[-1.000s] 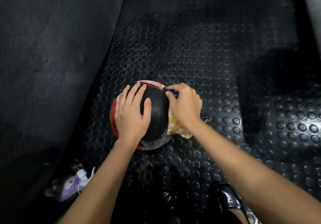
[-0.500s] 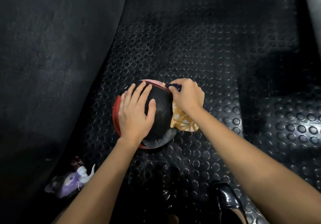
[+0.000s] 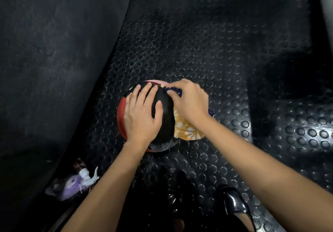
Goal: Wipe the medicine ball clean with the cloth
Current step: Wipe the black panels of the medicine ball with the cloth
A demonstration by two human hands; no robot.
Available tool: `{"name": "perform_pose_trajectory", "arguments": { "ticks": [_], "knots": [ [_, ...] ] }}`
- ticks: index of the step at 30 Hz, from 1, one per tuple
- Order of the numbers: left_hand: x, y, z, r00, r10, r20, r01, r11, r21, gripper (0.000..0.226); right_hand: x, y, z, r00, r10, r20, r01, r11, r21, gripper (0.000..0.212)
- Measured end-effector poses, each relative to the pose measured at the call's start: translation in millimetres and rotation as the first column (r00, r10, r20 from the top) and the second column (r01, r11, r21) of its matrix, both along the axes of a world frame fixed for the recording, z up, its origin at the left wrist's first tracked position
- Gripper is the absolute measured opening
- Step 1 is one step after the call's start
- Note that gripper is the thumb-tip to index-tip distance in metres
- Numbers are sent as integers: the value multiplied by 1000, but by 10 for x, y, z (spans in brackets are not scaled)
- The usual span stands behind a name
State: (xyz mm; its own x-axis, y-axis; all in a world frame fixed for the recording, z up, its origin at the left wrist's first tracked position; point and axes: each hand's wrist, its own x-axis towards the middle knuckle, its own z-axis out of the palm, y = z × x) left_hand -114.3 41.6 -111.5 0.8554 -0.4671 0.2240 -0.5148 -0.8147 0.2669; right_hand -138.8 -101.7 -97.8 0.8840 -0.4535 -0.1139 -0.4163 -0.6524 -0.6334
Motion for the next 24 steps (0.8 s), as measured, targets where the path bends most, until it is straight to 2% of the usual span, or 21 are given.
{"name": "perform_pose_trajectory", "arguments": {
  "ticks": [4, 8, 11, 13, 17, 21, 24],
  "knots": [
    [-7, 12, 12, 1000, 24, -10, -25, 999, -35, 47, -31, -147, -110, 980, -169, -102, 180, 977, 114, 20],
    [19, 57, 12, 999, 39, -34, -40, 999, -28, 53, -256, 86, -67, 996, -83, 23, 81, 993, 89, 19],
    [-26, 97, 8, 999, 18, -32, -18, 1000, -20, 56, -220, -33, -145, 971, -226, -72, 235, 956, 175, 20],
    [-63, 68, 0, 1000, 16, -18, -16, 1000, -7, 55, -146, -75, -135, 959, -263, -109, 278, 947, 163, 19],
    [-62, 35, 1, 1000, -16, -8, 16, 1000, 17, 54, -126, 106, 25, 999, -16, 44, 17, 1000, -9, 21],
    [-104, 5, 5, 999, -25, -24, 26, 999, 34, 57, 105, -107, 54, 996, -59, -65, 57, 998, -28, 19],
    [-128, -32, -4, 1000, -18, -18, 18, 999, 43, 58, 103, 28, 136, 992, 127, -18, -128, 985, -113, 21]
  ]
}}
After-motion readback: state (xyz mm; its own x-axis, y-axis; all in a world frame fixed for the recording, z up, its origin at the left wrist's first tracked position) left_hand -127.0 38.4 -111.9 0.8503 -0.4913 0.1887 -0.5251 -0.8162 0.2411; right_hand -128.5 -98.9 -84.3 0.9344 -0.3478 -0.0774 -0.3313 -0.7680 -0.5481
